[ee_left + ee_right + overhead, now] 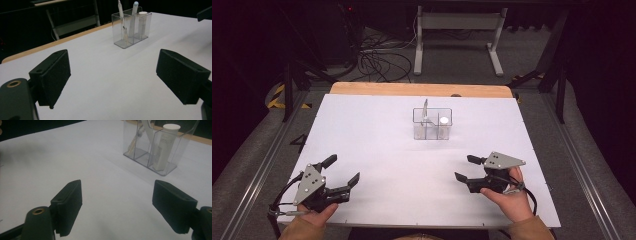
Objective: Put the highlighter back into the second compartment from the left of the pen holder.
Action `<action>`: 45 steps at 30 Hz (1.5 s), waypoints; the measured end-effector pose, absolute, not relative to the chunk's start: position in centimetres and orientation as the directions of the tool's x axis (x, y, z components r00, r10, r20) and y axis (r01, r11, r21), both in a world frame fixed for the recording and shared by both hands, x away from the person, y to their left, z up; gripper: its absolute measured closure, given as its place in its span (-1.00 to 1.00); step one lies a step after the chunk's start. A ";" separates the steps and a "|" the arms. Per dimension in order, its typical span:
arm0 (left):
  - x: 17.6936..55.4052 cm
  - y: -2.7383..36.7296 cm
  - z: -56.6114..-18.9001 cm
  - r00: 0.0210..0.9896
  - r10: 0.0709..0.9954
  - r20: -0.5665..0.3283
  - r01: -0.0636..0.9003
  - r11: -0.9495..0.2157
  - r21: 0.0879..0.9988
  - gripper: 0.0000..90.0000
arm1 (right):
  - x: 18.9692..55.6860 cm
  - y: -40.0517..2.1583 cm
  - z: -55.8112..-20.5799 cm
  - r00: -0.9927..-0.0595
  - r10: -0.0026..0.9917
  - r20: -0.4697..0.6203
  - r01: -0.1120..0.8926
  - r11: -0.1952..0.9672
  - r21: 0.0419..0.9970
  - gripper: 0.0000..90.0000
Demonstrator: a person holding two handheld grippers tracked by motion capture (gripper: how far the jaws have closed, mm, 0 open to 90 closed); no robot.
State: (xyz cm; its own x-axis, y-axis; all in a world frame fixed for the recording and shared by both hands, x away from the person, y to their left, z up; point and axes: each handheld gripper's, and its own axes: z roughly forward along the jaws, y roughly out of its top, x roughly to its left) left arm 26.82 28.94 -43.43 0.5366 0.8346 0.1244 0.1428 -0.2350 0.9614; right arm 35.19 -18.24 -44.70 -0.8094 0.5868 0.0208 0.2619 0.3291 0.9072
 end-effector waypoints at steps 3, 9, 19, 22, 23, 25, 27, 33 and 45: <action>26.8 28.9 -43.5 0.537 0.835 0.125 0.142 -0.235 0.961 -0.71 | 35.0 -18.3 -45.1 -0.806 0.591 0.027 0.272 0.331 0.904 -0.45; 26.9 29.1 -43.6 0.539 0.833 0.129 0.134 -0.236 0.963 -0.72 | 34.4 -18.1 -46.4 -0.801 0.598 0.024 0.283 0.343 0.895 -0.41; 27.1 29.3 -43.8 0.545 0.826 0.141 0.129 -0.249 0.960 -0.72 | 34.1 -17.9 -47.4 -0.804 0.594 0.014 0.294 0.378 0.878 -0.41; 27.2 29.3 -43.8 0.544 0.828 0.139 0.130 -0.247 0.960 -0.72 | 34.2 -17.9 -47.5 -0.802 0.597 0.021 0.298 0.369 0.880 -0.41; 27.2 29.3 -43.8 0.543 0.828 0.141 0.130 -0.249 0.960 -0.72 | 34.3 -17.9 -47.6 -0.800 0.600 0.024 0.296 0.360 0.885 -0.41; 27.1 29.3 -43.9 0.543 0.828 0.142 0.130 -0.250 0.959 -0.72 | 34.4 -18.0 -47.8 -0.794 0.608 0.026 0.304 0.360 0.882 -0.41; 27.1 29.3 -43.9 0.543 0.828 0.143 0.129 -0.251 0.959 -0.72 | 34.4 -18.0 -47.9 -0.794 0.607 0.033 0.311 0.360 0.879 -0.41; 27.1 29.3 -43.9 0.543 0.827 0.144 0.131 -0.253 0.959 -0.72 | 34.4 -18.1 -47.6 -0.791 0.611 0.032 0.305 0.347 0.887 -0.41; 27.2 29.3 -44.0 0.540 0.830 0.140 0.135 -0.250 0.959 -0.73 | 34.4 -18.2 -47.5 -0.790 0.613 0.024 0.292 0.341 0.894 -0.41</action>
State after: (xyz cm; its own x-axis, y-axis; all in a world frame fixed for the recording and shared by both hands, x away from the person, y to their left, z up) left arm 27.17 29.34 -43.97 0.5402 0.8298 0.1402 0.1353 -0.2501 0.9587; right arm 34.43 -18.17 -47.48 -0.7895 0.6132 0.0243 0.2922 0.3407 0.8936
